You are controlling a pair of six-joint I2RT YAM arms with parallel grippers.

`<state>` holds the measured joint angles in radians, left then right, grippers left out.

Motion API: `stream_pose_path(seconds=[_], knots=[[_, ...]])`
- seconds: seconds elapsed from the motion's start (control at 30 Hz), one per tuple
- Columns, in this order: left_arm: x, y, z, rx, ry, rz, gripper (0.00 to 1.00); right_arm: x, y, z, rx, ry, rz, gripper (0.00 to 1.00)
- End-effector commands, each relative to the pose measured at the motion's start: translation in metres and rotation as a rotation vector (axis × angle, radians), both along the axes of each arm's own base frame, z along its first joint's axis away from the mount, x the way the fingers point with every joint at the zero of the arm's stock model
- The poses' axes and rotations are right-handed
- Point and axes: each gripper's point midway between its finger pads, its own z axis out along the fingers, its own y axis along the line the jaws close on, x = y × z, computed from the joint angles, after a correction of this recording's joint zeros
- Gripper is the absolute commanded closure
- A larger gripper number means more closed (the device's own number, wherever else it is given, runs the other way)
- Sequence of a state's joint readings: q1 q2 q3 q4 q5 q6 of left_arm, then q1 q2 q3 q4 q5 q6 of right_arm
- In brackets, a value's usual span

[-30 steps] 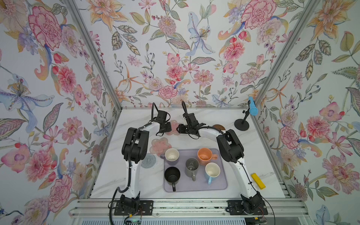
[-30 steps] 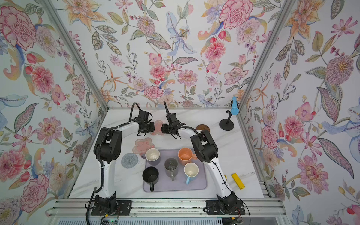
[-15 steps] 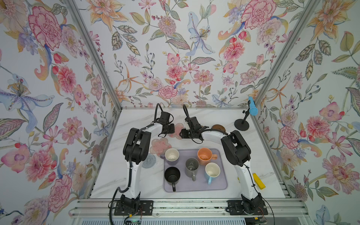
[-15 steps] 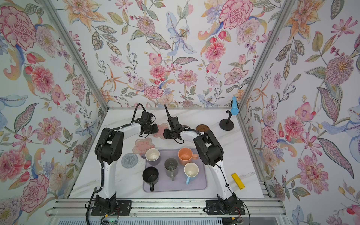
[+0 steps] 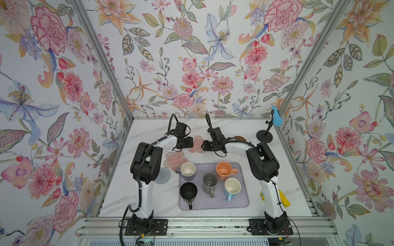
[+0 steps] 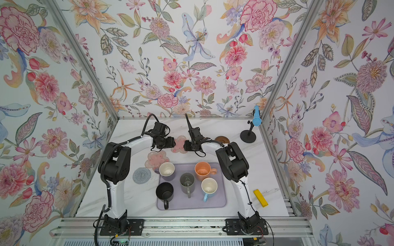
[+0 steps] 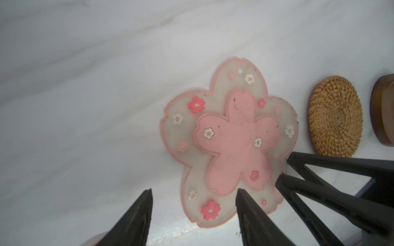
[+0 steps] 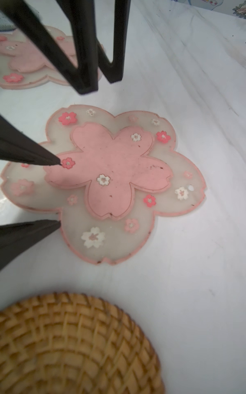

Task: Place cups on coasters
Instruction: Move the coaster to the top-center of the table.

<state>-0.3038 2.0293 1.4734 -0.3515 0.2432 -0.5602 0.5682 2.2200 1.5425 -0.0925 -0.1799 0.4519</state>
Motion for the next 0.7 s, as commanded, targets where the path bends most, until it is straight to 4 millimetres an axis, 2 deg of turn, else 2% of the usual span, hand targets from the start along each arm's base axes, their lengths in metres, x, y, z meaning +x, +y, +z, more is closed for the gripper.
stream_pose_path(seconds=[0.0, 0.1, 0.17, 0.3, 0.43, 0.5, 0.57, 0.6, 0.67], knots=[[0.0, 0.047, 0.052, 0.043, -0.068, 0.095, 0.33, 0.0, -0.009, 0.015, -0.01, -0.017, 0.0, 0.54], [-0.019, 0.066, 0.059, 0.096, -0.044, 0.106, 0.36, 0.002, -0.019, 0.031, -0.037, -0.062, -0.012, 0.54], [-0.035, 0.071, 0.056, 0.115, -0.018, 0.095, 0.4, 0.003, -0.018, 0.044, -0.056, -0.093, 0.01, 0.54], [-0.071, 0.072, 0.044, 0.109, 0.05, 0.069, 0.42, 0.003, -0.008, 0.07, -0.088, -0.15, 0.07, 0.55], [-0.101, 0.081, 0.039, 0.116, 0.085, 0.081, 0.42, -0.002, 0.01, 0.087, -0.044, -0.171, 0.139, 0.55], [-0.115, 0.086, 0.035, 0.126, 0.108, 0.095, 0.44, -0.009, 0.025, 0.092, -0.01, -0.154, 0.203, 0.55], [-0.128, 0.086, 0.026, 0.12, 0.141, 0.096, 0.47, -0.015, 0.037, 0.091, -0.011, -0.141, 0.26, 0.56], [-0.134, 0.086, 0.031, 0.105, 0.13, 0.095, 0.48, -0.018, 0.043, 0.089, -0.015, -0.139, 0.288, 0.56], [-0.144, 0.082, 0.025, 0.076, 0.145, 0.09, 0.49, -0.024, 0.051, 0.085, -0.023, -0.133, 0.329, 0.57]])
